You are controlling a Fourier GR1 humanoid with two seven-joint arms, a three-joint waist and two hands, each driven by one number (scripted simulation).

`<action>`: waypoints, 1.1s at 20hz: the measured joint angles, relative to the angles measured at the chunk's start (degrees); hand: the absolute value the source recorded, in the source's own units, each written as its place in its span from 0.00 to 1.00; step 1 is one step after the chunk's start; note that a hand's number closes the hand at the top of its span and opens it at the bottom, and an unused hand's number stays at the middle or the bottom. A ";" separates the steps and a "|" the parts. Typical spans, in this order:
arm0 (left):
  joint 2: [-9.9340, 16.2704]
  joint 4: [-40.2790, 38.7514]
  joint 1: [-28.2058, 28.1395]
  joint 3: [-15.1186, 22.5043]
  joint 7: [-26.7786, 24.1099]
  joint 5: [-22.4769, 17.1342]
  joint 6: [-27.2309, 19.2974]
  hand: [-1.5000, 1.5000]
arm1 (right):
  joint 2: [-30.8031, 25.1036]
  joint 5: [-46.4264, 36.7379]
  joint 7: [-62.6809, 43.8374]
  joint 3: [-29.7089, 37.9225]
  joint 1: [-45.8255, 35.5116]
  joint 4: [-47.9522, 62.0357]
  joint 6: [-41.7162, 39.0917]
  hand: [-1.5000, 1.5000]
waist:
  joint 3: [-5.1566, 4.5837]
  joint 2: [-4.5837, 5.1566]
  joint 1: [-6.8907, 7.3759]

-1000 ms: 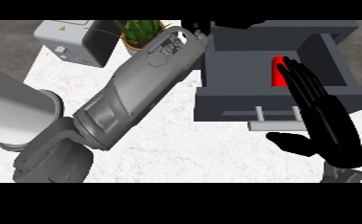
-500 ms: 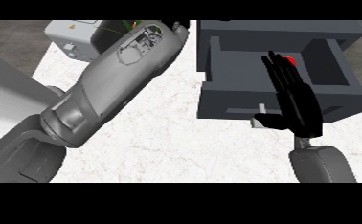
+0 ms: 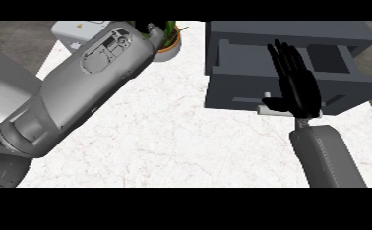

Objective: Pick up the can, place it into the drawer and close the drawer

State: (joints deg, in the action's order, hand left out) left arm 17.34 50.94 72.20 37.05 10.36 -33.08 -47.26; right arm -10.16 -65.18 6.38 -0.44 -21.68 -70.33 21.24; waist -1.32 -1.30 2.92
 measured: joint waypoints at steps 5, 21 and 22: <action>3.81 4.86 -1.89 0.17 3.31 0.65 0.55 0.00 | -0.27 -2.41 0.40 2.21 -5.47 8.66 4.94 0.00 | -0.07 0.08 0.62; 11.22 17.69 -12.96 -0.91 6.19 2.76 2.25 0.00 | -0.24 -4.59 -0.44 10.65 -27.61 39.82 18.92 0.00 | 1.15 1.87 1.29; 11.67 18.31 -13.42 -1.14 6.19 2.86 2.60 0.00 | -0.17 -4.85 -1.33 10.94 -28.69 41.31 19.39 0.00 | 1.28 1.92 1.15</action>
State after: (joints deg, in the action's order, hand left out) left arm 29.01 69.25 58.78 35.91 16.54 -30.23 -44.66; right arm -10.33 -70.03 5.05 10.50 -50.37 -29.03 40.64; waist -0.04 0.63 4.07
